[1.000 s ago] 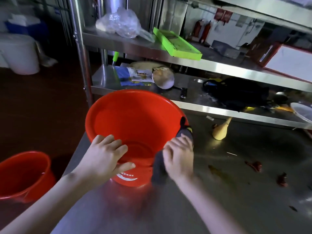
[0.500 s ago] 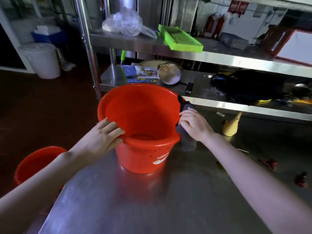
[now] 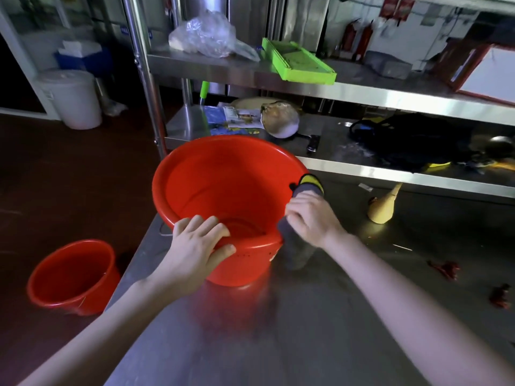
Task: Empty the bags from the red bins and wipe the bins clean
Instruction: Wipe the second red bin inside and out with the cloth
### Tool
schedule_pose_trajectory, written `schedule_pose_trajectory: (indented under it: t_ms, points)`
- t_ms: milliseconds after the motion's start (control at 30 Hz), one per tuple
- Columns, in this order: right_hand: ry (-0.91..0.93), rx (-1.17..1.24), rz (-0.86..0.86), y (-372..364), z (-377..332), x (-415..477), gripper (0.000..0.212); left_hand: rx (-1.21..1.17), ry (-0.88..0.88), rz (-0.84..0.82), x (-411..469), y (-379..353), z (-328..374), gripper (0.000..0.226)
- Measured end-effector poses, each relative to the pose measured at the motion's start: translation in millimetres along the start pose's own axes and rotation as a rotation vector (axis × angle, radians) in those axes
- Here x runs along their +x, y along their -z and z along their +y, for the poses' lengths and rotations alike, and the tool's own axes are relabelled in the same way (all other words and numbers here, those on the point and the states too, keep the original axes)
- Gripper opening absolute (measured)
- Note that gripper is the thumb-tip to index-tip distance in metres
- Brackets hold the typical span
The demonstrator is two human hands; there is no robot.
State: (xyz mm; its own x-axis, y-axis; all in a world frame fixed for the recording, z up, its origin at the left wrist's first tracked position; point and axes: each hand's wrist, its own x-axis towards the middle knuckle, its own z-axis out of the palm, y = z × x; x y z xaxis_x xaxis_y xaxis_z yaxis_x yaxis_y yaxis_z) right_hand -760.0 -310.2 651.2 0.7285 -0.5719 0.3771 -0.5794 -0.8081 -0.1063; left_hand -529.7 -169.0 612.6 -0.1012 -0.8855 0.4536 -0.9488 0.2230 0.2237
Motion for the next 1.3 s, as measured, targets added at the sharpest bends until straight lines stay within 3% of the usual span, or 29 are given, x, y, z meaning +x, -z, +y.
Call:
schedule_pose_trajectory:
  t_ms: [100, 267, 400, 467, 567, 633, 700, 767, 900, 1067, 1200, 1300]
  points:
    - [-0.113, -0.025, -0.14, 9.8, 36.9, 10.9, 0.038, 0.012, -0.005, 0.028, 0.7, -2.7, 2.3, 0.033]
    - [-0.279, 0.03, 0.267, -24.8, -36.3, 0.2, 0.032, 0.079, 0.099, -0.017, 7.1, 4.8, 16.5, 0.036]
    - [-0.256, 0.028, 0.377, -41.8, -86.2, -7.9, 0.028, 0.037, 0.095, -0.097, 4.4, 13.4, 30.2, 0.04]
    - [-0.157, 0.053, 0.31, -31.6, -67.8, -9.3, 0.029, -0.003, 0.015, -0.206, 3.1, 27.1, 12.2, 0.054]
    - [-0.081, 0.048, 0.043, -7.6, -20.5, -1.8, 0.037, 0.1, 0.02, -0.312, 3.2, 49.8, -36.1, 0.091]
    - [-0.087, 0.005, -0.107, 0.3, 5.9, 7.4, 0.042, 0.188, 0.001, -0.389, 3.3, 54.2, -60.5, 0.101]
    - [-0.141, -0.009, -0.119, 0.7, 22.1, 13.2, 0.04, 0.198, -0.048, -0.369, 0.4, 48.2, -65.6, 0.089]
    - [-0.229, 0.052, -0.048, -0.7, 19.4, 11.5, 0.041, 0.203, -0.072, -0.247, -1.3, 39.8, -62.0, 0.076]
    - [-0.307, -0.004, 0.236, -23.6, -44.9, -5.2, 0.037, 0.247, -0.063, -0.162, -3.0, 31.6, -43.6, 0.061]
    - [-0.299, -0.034, 0.318, -41.5, -104.6, -5.1, 0.029, 0.244, -0.009, -0.05, -11.2, 20.3, -10.5, 0.053]
    - [-0.058, 0.0, 0.049, -11.5, -45.8, 0.0, 0.034, 0.154, 0.025, -0.025, -10.8, 19.8, -7.8, 0.053]
    - [-0.126, 0.004, -0.137, 8.0, 0.6, 10.5, 0.031, 0.174, 0.012, -0.006, -13.9, 16.3, -5.6, 0.05]
